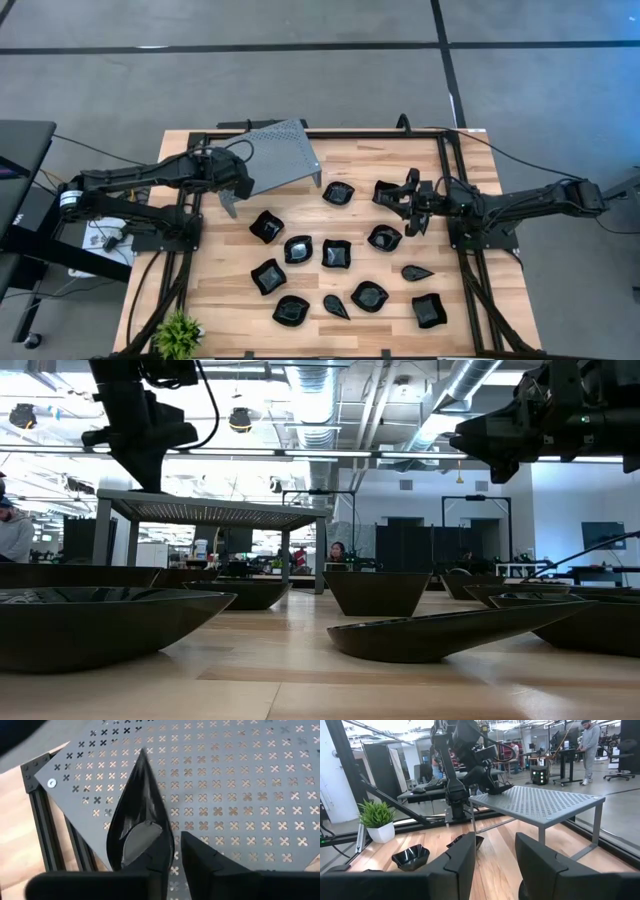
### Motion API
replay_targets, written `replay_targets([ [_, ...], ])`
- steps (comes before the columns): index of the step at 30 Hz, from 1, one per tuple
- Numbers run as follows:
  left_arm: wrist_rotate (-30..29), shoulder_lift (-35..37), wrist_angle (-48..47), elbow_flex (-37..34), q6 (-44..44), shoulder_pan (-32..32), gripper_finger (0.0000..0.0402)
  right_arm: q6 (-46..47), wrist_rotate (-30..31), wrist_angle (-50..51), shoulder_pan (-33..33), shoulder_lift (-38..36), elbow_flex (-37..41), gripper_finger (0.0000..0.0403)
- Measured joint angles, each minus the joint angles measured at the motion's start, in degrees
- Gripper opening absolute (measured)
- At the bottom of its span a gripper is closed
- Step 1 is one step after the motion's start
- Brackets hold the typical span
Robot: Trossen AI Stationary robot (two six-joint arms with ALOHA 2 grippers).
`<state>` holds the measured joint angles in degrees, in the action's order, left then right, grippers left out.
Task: Pick & Place Mini shaped plates
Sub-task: Stack the black drop plate on top of the black drop plate on the shelf
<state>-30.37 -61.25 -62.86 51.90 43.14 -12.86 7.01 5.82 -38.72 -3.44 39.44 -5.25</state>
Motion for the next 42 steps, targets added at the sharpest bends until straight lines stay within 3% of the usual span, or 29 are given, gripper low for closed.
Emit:
replay_targets([
  [8, 0.2, 0.0, 0.6, 5.4, -0.9, 0.1, 0.009, 0.0, 0.0, -0.9, 0.0, 0.0, 0.0, 0.0133],
  [11, 3.1, 0.1, 3.5, 8.5, -1.1, 1.5, 0.0092, 0.0, 0.0, -0.9, 0.0, 0.0, 0.0, 0.0134],
  [16, 11.8, -0.8, 19.2, 7.9, -7.5, 9.3, 0.0085, 0.7, -3.7, -0.7, 0.2, 0.0, 0.0, 0.0132],
  [20, 12.6, -3.9, 35.8, 4.7, -15.4, 18.5, 0.0081, 3.4, -10.0, 1.0, 2.5, 2.0, -2.6, 0.0133],
  [24, 12.6, -9.0, 47.5, 3.3, -22.3, 24.9, 0.0083, 0.9, -7.1, 7.2, 8.1, 8.4, -8.3, 0.0133],
  [26, 12.5, -11.7, 51.0, 3.3, -24.0, 26.8, 0.0085, -1.4, -2.8, 12.8, 10.8, 12.2, -12.5, 0.0133],
  [29, 12.5, -15.0, 54.2, 3.3, -25.3, 28.1, 0.0089, -4.3, 5.1, 29.4, 13.8, 16.4, -20.2, 0.0134],
  [33, 11.5, -17.4, 55.1, 3.3, -24.9, 27.8, 0.0093, 1.8, 15.3, 55.1, 16.1, 20.3, -31.6, 0.0139],
  [38, 11.4, -18.1, 55.5, 3.3, -24.9, 27.2, 0.0093, 20.8, 14.9, 81.1, 16.7, 24.3, -42.1, 0.0142],
  [42, 11.5, -17.9, 55.7, 3.3, -24.9, 27.2, 0.0092, 35.2, 13.9, 95.6, 17.6, 26.2, -43.9, 0.0137],
])
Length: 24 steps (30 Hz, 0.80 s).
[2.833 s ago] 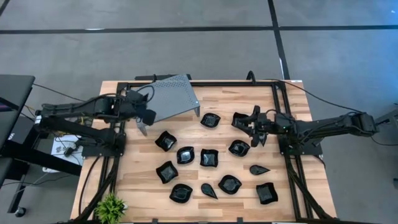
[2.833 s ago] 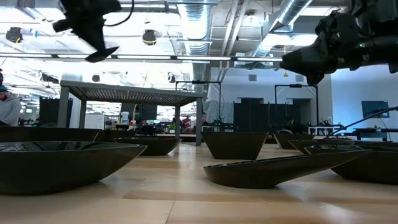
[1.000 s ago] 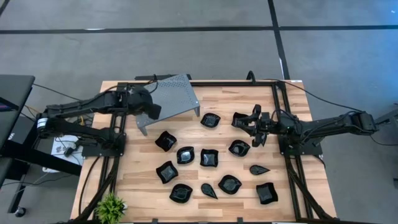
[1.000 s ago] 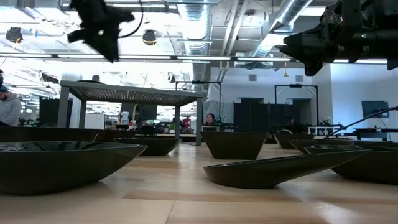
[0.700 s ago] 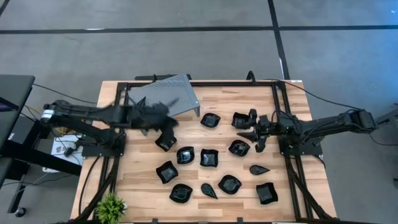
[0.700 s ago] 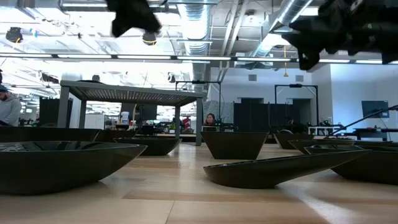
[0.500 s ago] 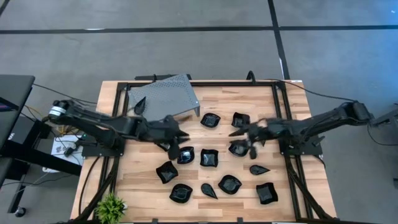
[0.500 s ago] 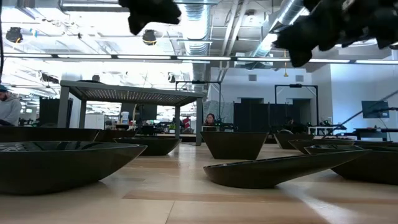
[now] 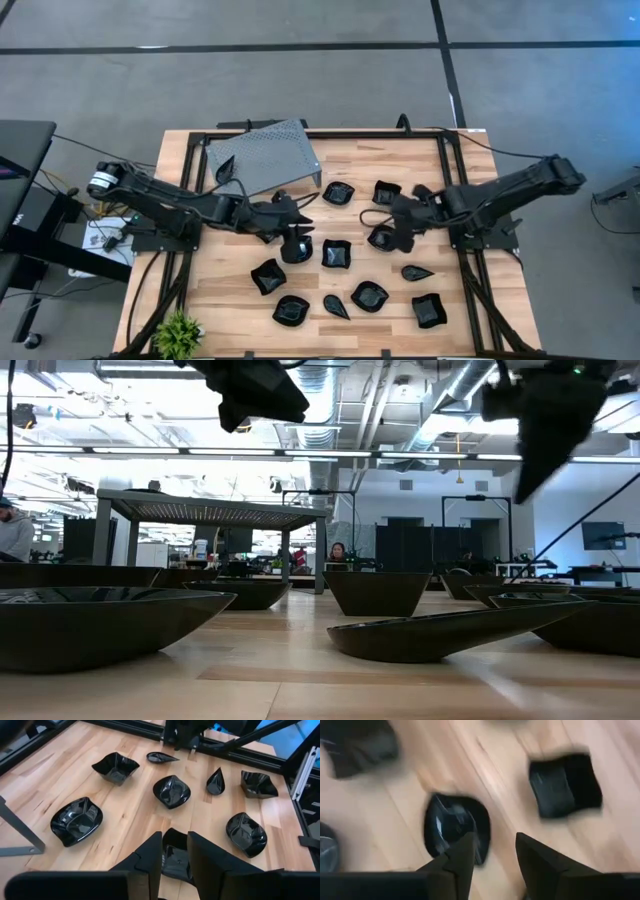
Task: Pick & Place Mini shaped plates
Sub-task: Stack the black drop plate on top of the black drop plate on the shelf
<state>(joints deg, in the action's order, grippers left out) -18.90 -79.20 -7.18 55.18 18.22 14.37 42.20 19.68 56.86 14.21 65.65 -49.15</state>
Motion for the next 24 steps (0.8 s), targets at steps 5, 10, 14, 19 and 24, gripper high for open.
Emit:
replay_targets([
  [5, 0.0, 0.0, 0.0, 0.0, 0.0, 0.0, 0.0092, 18.9, -0.3, 11.3, -0.1, 2.5, 2.5, 0.0133],
  [10, 0.0, 0.0, 0.0, 0.0, 0.0, 0.0, 0.0092, 22.1, -0.7, 9.1, -0.1, 5.9, 5.9, 0.0136],
  [14, 0.1, 0.0, 0.0, 0.0, 0.0, 0.0, 0.0092, 25.7, -1.6, 7.8, -0.3, 9.6, 6.0, 0.0137],
  [19, 0.1, 0.1, 0.0, 0.0, 0.0, 0.0, 0.0092, 28.8, -1.9, 7.7, -1.3, 15.1, 6.1, 0.0139],
  [24, 0.1, 0.1, 0.0, 0.0, 0.0, 0.3, 0.0092, 28.6, -3.2, 6.8, -2.3, 21.1, 6.1, 0.0139],
])
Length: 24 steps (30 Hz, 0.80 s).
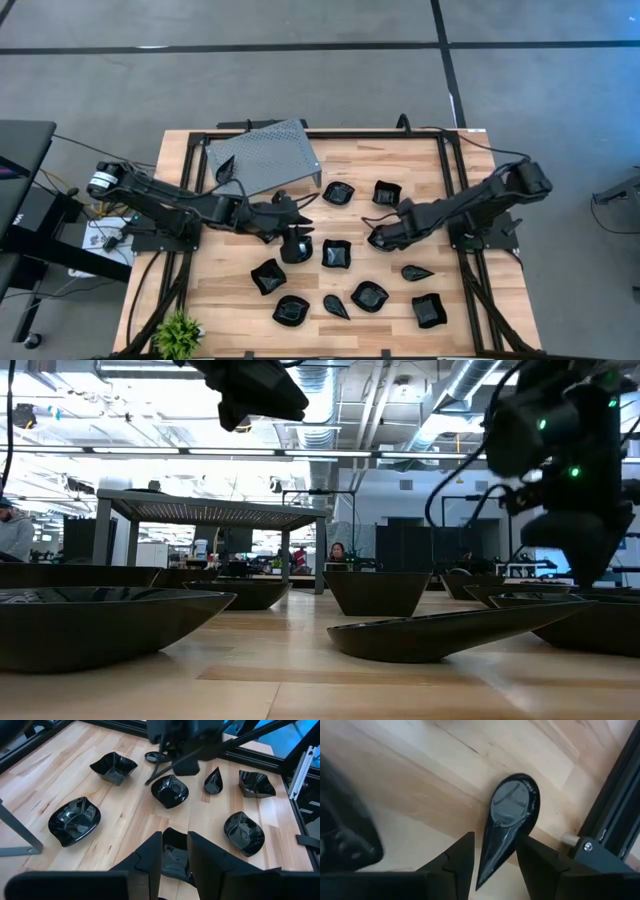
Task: Pick & Place Mini shaped plates
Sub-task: Stack the black drop plate on top of the black drop plate on the shelf
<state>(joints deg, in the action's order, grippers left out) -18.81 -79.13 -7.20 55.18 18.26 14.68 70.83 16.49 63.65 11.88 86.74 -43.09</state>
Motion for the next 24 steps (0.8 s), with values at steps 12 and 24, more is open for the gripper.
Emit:
replay_targets([
  [12, 0.1, 0.0, 0.0, 0.0, 0.0, 0.6, 0.0092, -3.7, 0.1, -0.1, -1.8, 9.2, 0.0, 0.0122],
  [24, 0.0, 0.0, 0.0, 0.0, 1.7, 0.7, 0.0092, -13.4, 0.0, 0.2, -1.8, 7.1, 0.0, 0.001],
])
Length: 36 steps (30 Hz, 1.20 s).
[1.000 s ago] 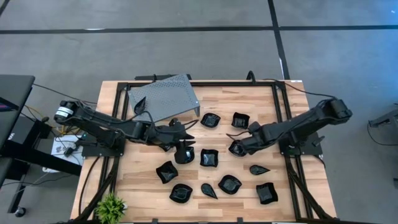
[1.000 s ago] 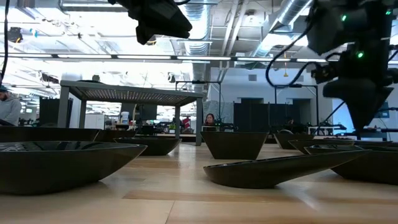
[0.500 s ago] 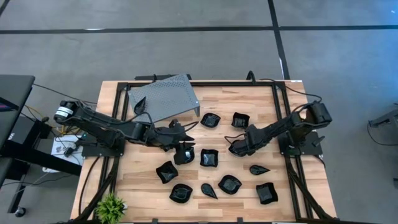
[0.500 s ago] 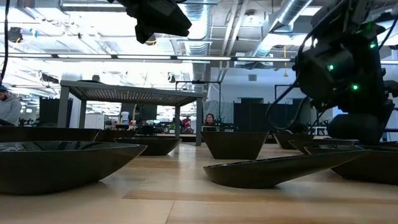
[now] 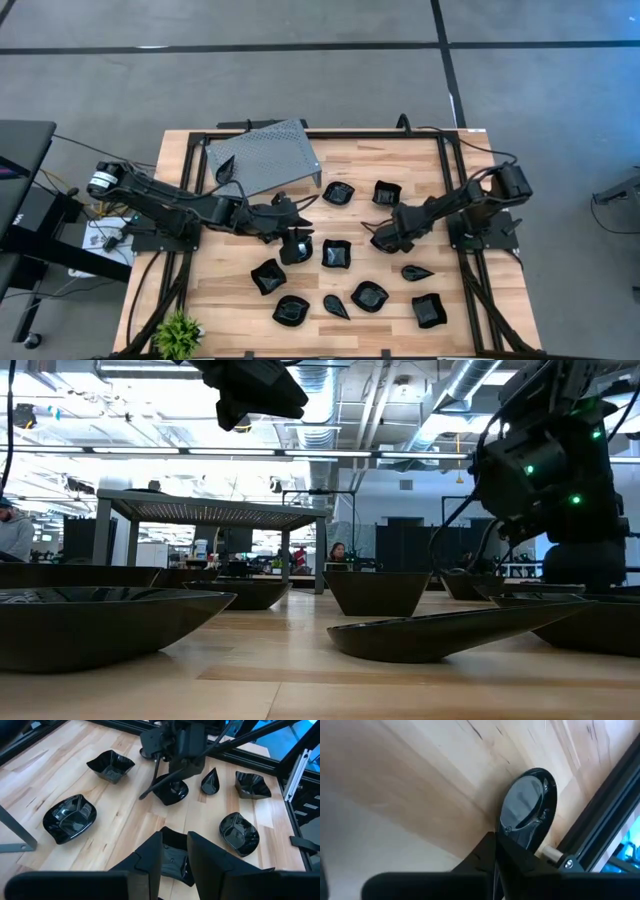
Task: Pick & Place Mini shaped plates
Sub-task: Stack the black drop plate on top of the black drop plate on the shelf
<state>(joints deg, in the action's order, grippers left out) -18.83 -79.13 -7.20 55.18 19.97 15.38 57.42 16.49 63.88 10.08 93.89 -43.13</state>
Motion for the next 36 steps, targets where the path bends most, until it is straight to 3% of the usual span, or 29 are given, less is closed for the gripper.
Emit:
replay_targets([
  [13, 0.0, 0.0, 0.2, 0.0, -0.6, 0.0, 0.0092, -11.9, 1.7, 1.3, 2.1, -13.0, -8.6, 0.0006],
  [16, 1.0, 0.0, 0.2, 0.0, -3.9, 0.0, 0.0092, -20.0, 3.6, -3.3, 3.4, -16.1, -10.2, 0.0002],
  [19, 1.8, 0.0, 0.6, 0.0, -7.4, 0.0, 0.0092, -35.2, 3.1, -13.7, 4.8, -18.2, -9.9, 0.0004],
  [22, 1.7, -0.6, 3.1, 0.0, -10.4, 0.0, 0.0092, -50.1, 1.1, -25.9, 6.1, -17.8, -9.4, 0.0004],
  [26, 2.3, -3.6, 7.6, 0.0, -13.7, 0.0, 0.0097, -61.1, 0.0, -39.4, 6.4, -14.5, -9.4, 0.0001],
  [30, 5.7, -8.2, 11.5, 0.0, -14.0, -0.4, 0.0117, -65.4, -0.1, -43.6, 5.6, -10.6, -9.3, 0.0002],
  [36, 5.6, -14.3, 18.2, 0.0, -19.6, -1.0, 0.0148, -65.5, -0.1, -44.4, 4.7, -6.5, -9.3, 0.0002],
])
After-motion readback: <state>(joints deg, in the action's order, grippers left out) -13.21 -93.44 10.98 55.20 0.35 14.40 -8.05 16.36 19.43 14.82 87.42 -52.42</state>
